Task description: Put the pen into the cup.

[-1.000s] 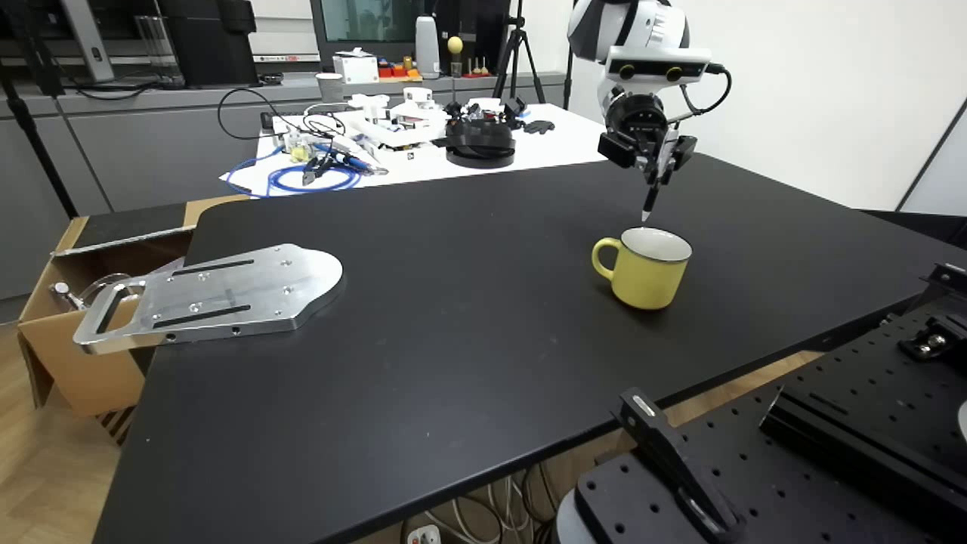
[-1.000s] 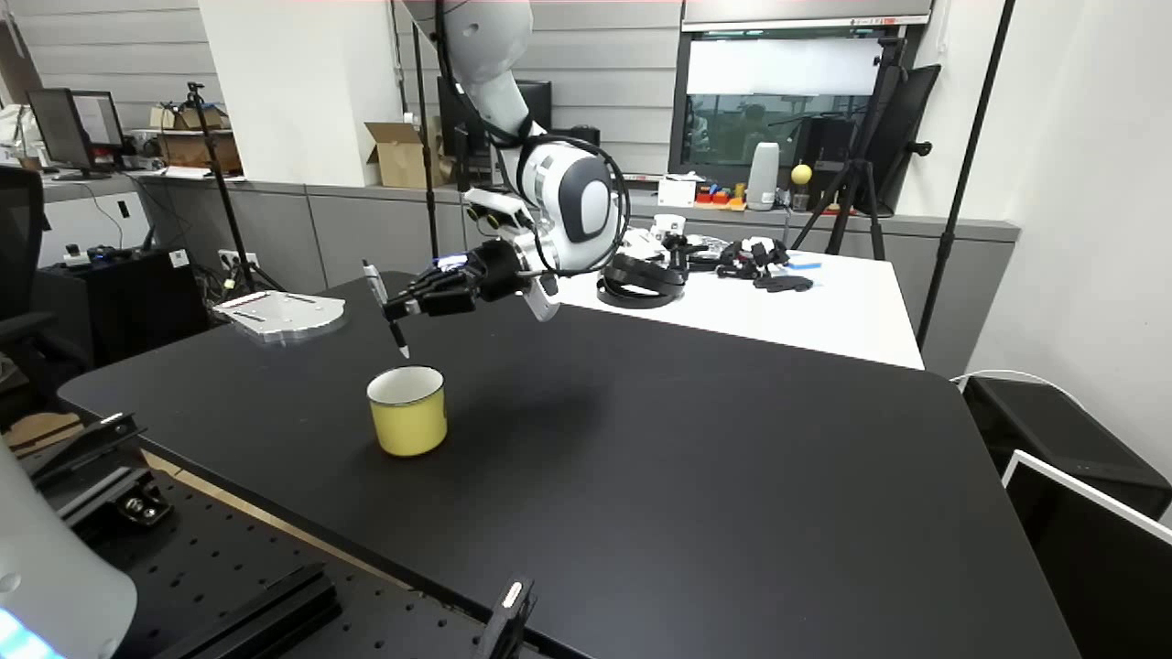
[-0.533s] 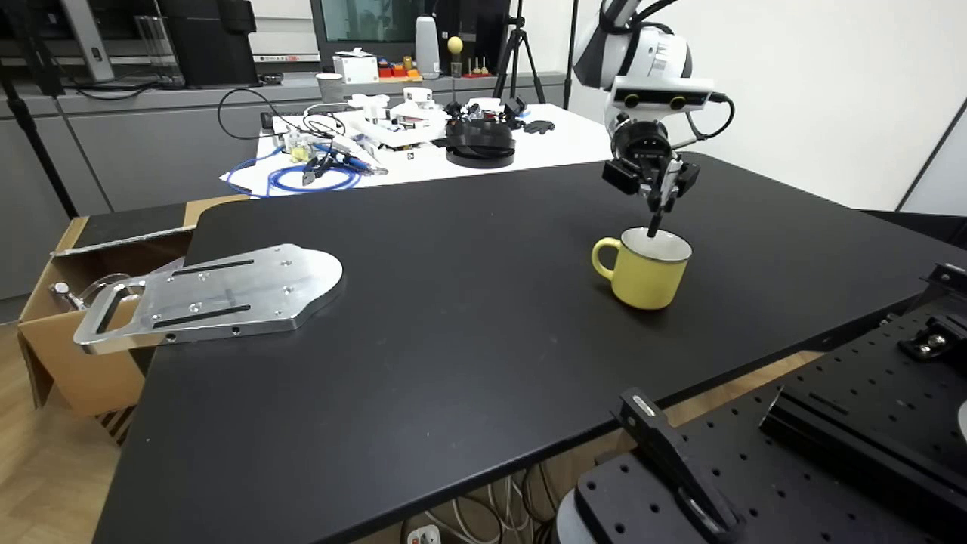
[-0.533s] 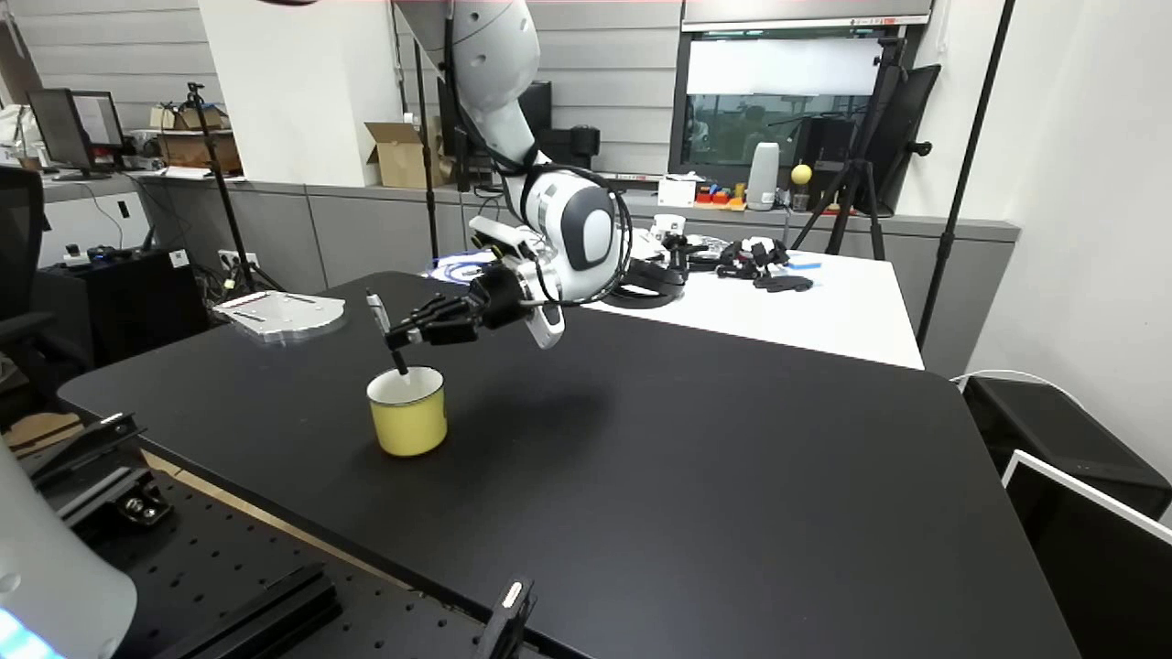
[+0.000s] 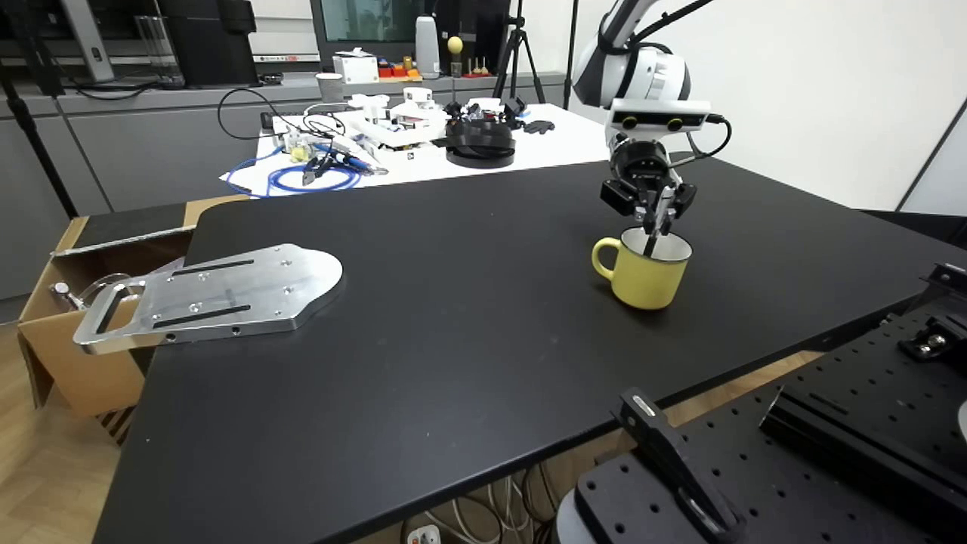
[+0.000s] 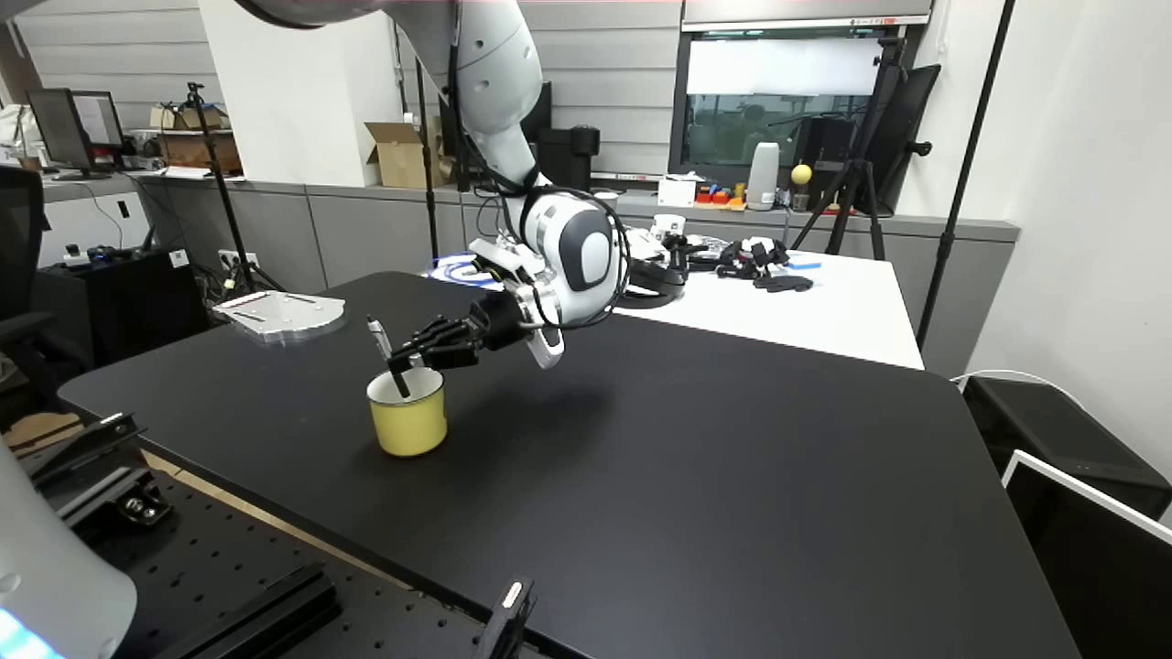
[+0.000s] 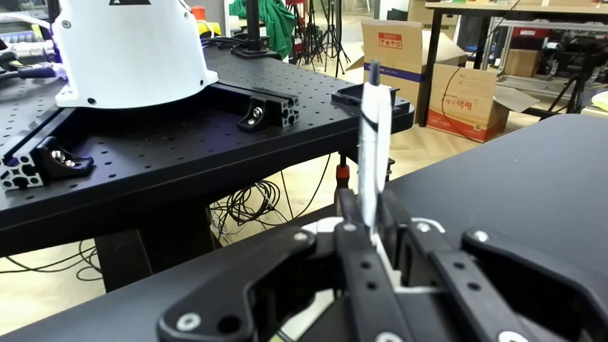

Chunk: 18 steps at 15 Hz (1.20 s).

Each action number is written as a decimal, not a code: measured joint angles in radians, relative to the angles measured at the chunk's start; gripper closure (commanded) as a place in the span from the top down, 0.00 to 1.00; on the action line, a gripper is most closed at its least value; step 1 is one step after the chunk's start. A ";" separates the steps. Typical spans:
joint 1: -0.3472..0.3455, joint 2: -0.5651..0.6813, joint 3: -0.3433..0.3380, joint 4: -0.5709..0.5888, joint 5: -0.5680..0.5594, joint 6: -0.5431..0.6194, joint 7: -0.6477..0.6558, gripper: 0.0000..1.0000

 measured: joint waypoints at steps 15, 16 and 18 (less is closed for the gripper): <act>0.002 -0.022 0.020 0.062 0.001 -0.012 -0.020 1.00; 0.002 -0.022 0.022 0.062 0.000 -0.012 -0.021 1.00; 0.002 -0.022 0.023 0.062 0.000 -0.012 -0.021 1.00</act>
